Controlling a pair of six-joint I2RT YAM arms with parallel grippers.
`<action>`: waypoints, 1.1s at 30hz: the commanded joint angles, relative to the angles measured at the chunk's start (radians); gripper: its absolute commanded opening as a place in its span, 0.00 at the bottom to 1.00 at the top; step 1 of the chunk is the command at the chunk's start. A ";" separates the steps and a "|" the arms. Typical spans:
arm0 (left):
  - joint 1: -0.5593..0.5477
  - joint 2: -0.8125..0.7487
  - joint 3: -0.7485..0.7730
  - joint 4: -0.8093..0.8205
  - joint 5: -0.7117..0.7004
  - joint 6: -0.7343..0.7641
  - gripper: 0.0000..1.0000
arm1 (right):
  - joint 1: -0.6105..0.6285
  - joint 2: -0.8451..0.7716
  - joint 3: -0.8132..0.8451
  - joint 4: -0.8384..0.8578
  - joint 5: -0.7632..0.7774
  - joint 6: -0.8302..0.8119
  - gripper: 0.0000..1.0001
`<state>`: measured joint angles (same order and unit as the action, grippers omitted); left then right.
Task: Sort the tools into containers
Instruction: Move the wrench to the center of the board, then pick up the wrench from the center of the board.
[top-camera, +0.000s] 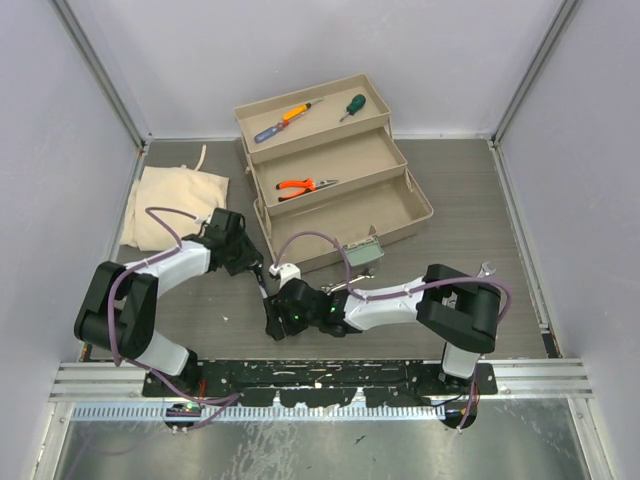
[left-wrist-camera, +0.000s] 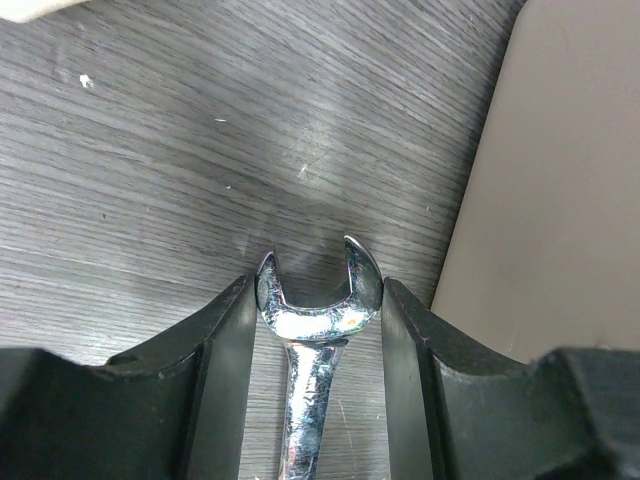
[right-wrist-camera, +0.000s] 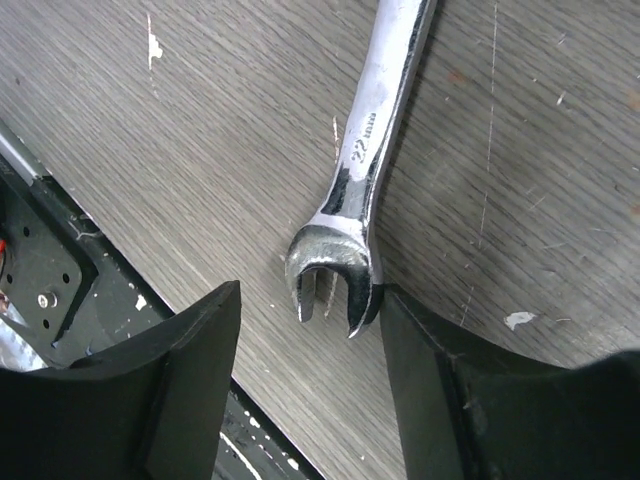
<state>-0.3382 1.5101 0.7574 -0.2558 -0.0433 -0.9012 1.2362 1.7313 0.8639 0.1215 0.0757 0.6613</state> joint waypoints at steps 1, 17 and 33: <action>0.004 0.028 -0.057 -0.022 0.004 -0.023 0.29 | 0.006 0.042 0.043 0.006 0.013 0.020 0.59; 0.004 -0.027 -0.105 -0.018 0.003 -0.058 0.27 | 0.006 0.166 0.119 -0.083 0.104 -0.002 0.27; 0.022 -0.111 -0.069 -0.036 0.026 -0.048 0.29 | 0.006 0.140 0.147 -0.139 0.167 -0.034 0.12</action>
<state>-0.3244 1.4319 0.6834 -0.2329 -0.0452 -0.9367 1.2362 1.8397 1.0126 0.0830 0.2176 0.6495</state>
